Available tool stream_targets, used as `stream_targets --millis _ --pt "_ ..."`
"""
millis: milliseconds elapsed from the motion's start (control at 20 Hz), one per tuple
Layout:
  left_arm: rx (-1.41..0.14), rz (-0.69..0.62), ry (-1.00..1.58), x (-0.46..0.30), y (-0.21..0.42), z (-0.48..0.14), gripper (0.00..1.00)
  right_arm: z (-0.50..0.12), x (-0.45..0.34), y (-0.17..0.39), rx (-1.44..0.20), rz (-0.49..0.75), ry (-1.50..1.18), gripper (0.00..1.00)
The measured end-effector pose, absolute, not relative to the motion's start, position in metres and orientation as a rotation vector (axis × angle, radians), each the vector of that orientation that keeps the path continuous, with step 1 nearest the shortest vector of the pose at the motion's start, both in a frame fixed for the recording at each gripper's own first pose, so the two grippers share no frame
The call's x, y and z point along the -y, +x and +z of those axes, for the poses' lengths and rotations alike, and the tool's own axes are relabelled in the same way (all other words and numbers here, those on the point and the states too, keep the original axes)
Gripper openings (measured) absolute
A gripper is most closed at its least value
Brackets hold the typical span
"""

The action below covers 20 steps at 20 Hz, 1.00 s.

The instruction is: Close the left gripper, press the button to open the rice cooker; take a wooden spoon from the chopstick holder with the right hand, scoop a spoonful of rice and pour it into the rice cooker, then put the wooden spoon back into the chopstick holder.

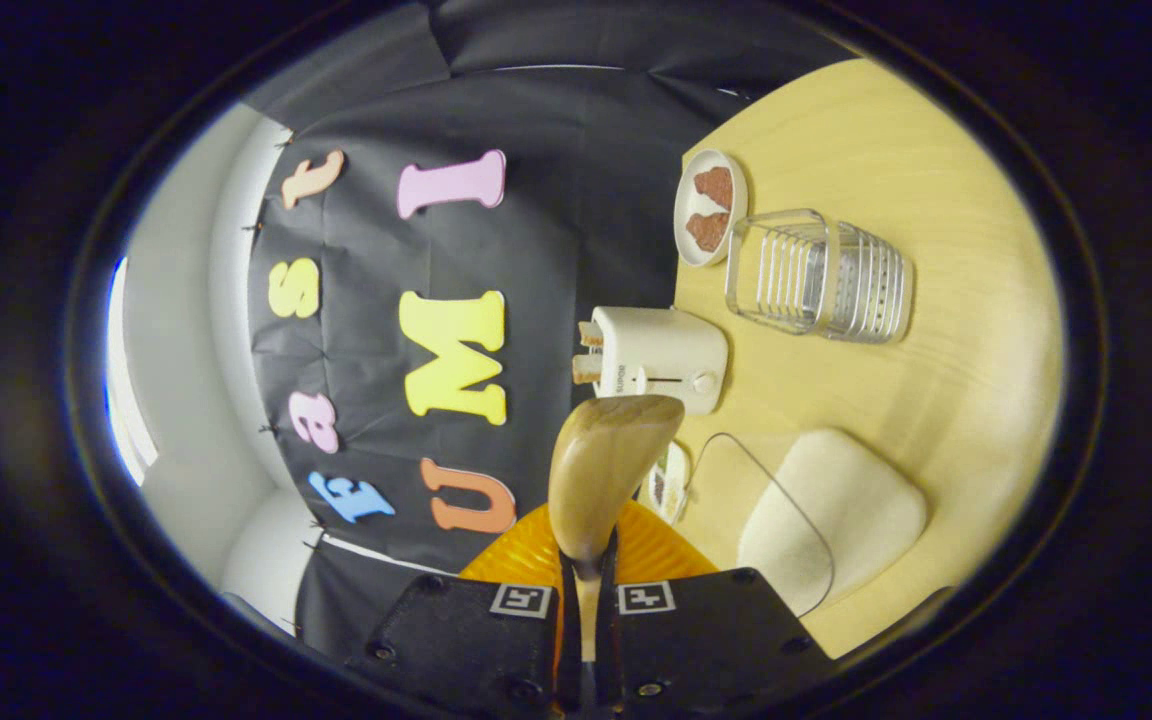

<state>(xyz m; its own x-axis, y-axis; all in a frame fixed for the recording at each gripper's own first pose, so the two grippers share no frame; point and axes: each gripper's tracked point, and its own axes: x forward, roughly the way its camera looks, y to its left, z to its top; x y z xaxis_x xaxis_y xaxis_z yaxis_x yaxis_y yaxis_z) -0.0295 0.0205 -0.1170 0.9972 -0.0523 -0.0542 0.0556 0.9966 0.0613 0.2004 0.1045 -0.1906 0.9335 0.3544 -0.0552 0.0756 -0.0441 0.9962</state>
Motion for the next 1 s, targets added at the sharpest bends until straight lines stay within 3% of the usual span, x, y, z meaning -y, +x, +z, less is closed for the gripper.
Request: stream_targets --millis 200,250,350,1000 --pt "-0.06 -0.046 0.081 -0.023 -0.032 -0.117 0.96 -0.155 -0.135 0.194 -0.366 0.333 1.67 0.11" --pt "-0.059 -0.044 0.083 -0.024 -0.033 -0.117 1.0 -0.15 -0.141 0.191 -0.375 0.349 1.654 0.11" --pt "-0.052 -0.045 0.087 -0.025 -0.038 -0.114 0.96 -0.143 -0.148 0.191 -0.369 0.358 1.619 0.11" --pt "-0.027 -0.015 0.053 -0.065 -0.06 -0.112 0.96 -0.086 -0.269 0.212 -0.378 0.448 1.334 0.1"
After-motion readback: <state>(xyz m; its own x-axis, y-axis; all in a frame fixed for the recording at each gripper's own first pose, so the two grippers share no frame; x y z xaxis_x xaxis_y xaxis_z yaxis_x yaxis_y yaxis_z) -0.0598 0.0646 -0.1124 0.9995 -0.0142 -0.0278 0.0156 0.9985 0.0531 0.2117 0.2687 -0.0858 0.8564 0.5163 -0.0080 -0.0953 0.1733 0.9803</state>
